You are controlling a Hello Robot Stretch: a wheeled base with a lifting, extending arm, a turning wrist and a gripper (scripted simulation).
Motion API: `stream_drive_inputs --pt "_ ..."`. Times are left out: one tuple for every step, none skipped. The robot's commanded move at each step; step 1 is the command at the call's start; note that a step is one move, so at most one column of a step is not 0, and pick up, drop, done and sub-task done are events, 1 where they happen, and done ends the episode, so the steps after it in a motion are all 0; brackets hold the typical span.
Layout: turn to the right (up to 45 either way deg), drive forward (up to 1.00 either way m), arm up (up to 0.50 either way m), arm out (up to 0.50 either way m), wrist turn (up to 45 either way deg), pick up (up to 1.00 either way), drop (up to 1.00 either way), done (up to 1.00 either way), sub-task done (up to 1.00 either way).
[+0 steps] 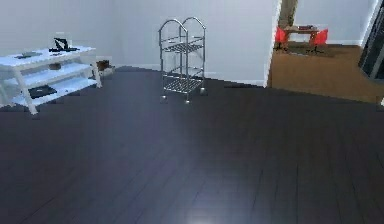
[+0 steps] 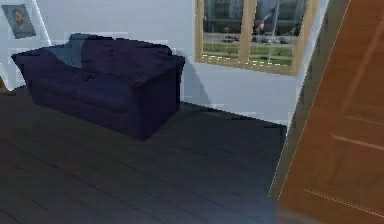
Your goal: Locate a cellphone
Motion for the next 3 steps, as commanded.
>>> stream_drive_inputs --pt "0.0 0.5 0.0 0.0 0.0 0.0 0.0 0.0 0.0" --pt "-39.0 0.0 0.0 0.0 0.0 0.0 0.0 0.0 0.0" --pt "0.0 1.0 0.0 0.0 0.0 0.0 0.0 0.0 0.0"
